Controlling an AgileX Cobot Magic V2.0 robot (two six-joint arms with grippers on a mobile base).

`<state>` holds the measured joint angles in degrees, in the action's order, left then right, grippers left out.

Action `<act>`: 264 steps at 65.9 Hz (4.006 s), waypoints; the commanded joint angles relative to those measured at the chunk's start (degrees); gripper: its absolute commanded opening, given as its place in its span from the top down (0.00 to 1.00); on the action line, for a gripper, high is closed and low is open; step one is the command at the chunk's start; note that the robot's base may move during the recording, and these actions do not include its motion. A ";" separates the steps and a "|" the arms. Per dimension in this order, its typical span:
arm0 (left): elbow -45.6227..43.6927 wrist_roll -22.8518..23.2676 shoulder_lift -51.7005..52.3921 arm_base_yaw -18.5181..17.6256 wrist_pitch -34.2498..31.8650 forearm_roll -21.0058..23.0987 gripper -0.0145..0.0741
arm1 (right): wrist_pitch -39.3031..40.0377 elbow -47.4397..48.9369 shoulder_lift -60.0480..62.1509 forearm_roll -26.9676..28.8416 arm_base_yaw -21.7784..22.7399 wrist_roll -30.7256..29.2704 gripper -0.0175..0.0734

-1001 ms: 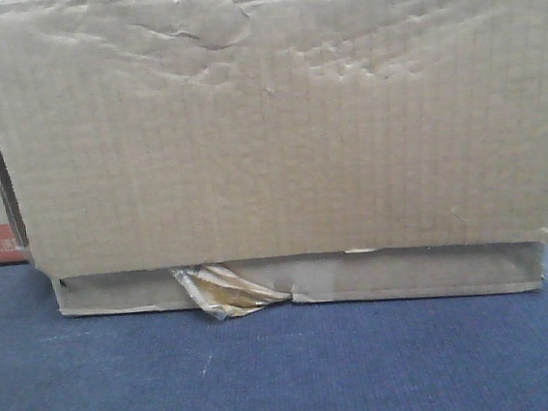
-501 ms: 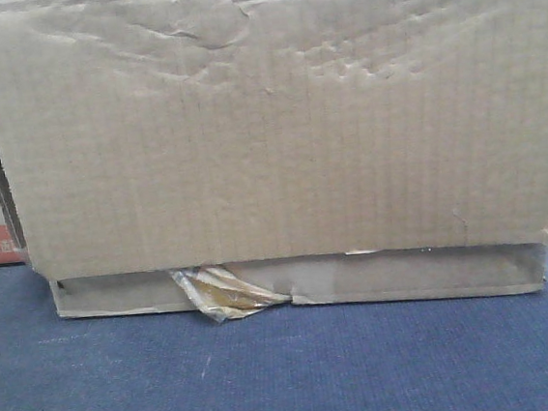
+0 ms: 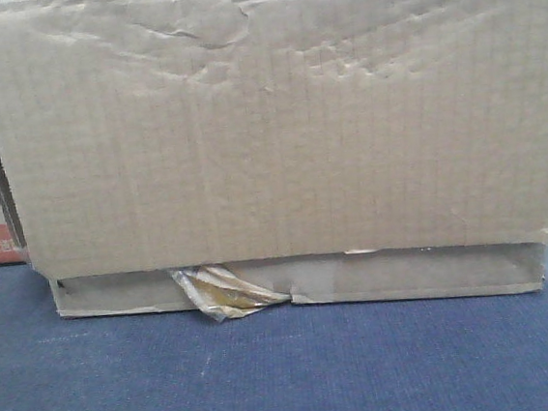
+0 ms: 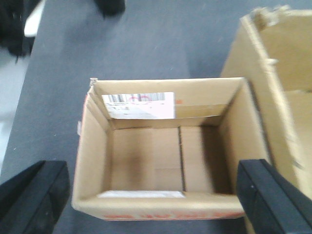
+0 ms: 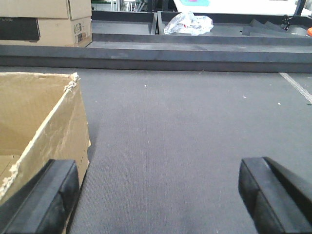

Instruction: Stack two boxes on right shelf middle

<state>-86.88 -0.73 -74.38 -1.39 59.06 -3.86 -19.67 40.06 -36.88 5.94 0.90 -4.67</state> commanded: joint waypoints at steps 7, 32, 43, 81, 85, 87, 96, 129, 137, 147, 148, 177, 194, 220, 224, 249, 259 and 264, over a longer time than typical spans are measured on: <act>-10.85 -7.63 -11.43 5.32 8.36 2.05 0.16 | 2.54 0.42 -0.15 -0.44 0.00 -0.15 0.18; -13.88 -14.68 -27.26 9.78 5.36 2.25 0.16 | 5.10 0.42 -0.15 -0.44 0.00 -0.15 0.18; -13.88 -14.97 -32.54 10.80 4.15 2.84 0.16 | 5.10 0.42 -0.15 -0.44 0.00 -0.15 0.18; -13.88 -14.97 -35.50 11.69 5.76 4.52 0.72 | 5.10 0.42 -0.15 -0.44 0.00 -0.15 0.18; -13.88 -14.97 -35.29 11.69 6.03 4.52 0.93 | 5.10 0.42 -0.15 -0.44 0.00 -0.15 0.18; -13.88 -14.97 -35.19 11.69 6.37 4.42 0.96 | 5.10 0.42 -0.15 -0.44 0.00 -0.15 0.18; -13.92 -14.97 -34.14 11.69 6.42 4.42 0.96 | 5.10 0.42 -0.15 -0.44 0.00 -0.15 0.18; -20.20 -9.24 -19.06 11.69 6.70 3.09 0.96 | 4.89 0.42 -0.15 -0.44 0.00 -0.15 0.18; -25.89 -5.37 -15.62 11.45 6.70 3.86 0.96 | 4.78 0.42 -0.15 -0.44 0.00 -0.15 0.18; -31.96 -1.82 -13.29 8.67 6.70 5.64 0.96 | 4.66 0.42 -0.15 -0.44 0.00 -0.15 0.18; -32.46 -1.66 -13.12 8.19 6.70 5.81 0.96 | 4.66 0.42 -0.15 -0.44 0.00 -0.15 0.18; -36.77 7.42 -16.80 -17.91 5.86 5.57 0.96 | 4.66 0.42 -0.15 -0.44 0.00 -0.15 0.18; -36.77 13.37 -24.83 -25.90 9.27 -1.37 0.96 | 4.66 0.42 -0.15 -0.44 0.00 -0.15 0.18; -36.77 14.40 -34.78 -26.29 10.91 -2.12 0.96 | 4.66 0.42 -0.15 -0.44 0.00 -0.15 0.18; -36.77 14.40 -35.40 -26.29 10.91 -2.12 0.96 | 4.66 0.42 -0.15 -0.44 0.00 -0.15 0.18; -36.77 14.40 -35.65 -26.29 10.91 -2.12 0.53 | 4.68 0.42 -0.15 -0.44 -1.76 -0.15 0.18; -36.77 14.40 -35.39 -26.29 10.91 -2.12 0.13 | 4.44 0.42 -0.15 -0.44 -2.30 -0.15 0.18; -36.77 14.40 -34.70 -26.29 10.91 -1.92 0.20 | 3.89 0.42 -0.15 -0.44 -2.65 -0.15 0.18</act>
<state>-123.23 13.27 -110.64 -27.31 70.65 -6.20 -15.94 40.06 -36.88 5.94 -1.34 -4.67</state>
